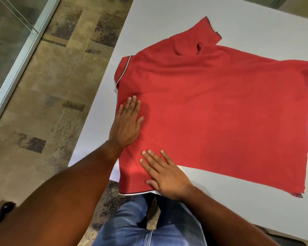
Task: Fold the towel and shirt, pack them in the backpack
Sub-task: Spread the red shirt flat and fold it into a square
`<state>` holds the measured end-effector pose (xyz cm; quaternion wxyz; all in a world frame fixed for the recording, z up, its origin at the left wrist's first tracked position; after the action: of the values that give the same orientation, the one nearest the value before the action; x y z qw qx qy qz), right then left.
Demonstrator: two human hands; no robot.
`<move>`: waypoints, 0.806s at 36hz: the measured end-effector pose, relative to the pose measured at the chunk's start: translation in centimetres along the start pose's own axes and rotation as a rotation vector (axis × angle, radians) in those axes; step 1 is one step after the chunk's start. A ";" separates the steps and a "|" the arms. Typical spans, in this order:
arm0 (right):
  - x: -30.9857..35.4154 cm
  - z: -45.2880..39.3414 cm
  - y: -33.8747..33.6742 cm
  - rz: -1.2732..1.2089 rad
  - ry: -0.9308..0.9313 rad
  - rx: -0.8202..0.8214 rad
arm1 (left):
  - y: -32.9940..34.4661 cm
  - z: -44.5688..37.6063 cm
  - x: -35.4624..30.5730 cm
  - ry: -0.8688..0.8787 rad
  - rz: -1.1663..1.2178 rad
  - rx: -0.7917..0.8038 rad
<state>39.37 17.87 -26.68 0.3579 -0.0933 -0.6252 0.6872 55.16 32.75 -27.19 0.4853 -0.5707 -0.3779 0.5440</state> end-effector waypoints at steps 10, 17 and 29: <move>-4.7 -1.1 -5.0 -0.251 0.301 -0.274 | -1.6 -0.7 -0.6 0.037 0.085 -0.093; -15.1 2.1 -7.3 -0.283 0.750 -0.358 | -2.8 -5.9 -3.1 0.052 0.069 -0.099; -32.6 11.5 -10.0 -0.094 1.169 -0.389 | -0.8 -17.0 -3.2 -0.080 0.010 0.041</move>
<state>60.18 -11.51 -25.47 0.6476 -0.4903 -0.4431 0.3793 71.63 27.48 -26.70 0.4787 -0.5404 -0.3831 0.5762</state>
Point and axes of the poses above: each hand's wrist, its own z-axis away from the middle knuckle, its own y-axis out of the palm, x = y × z, the point moved 9 cm from there along -z, towards the middle knuckle, and after that the axes turned 2 degrees about -z, right-handed, at the moved point
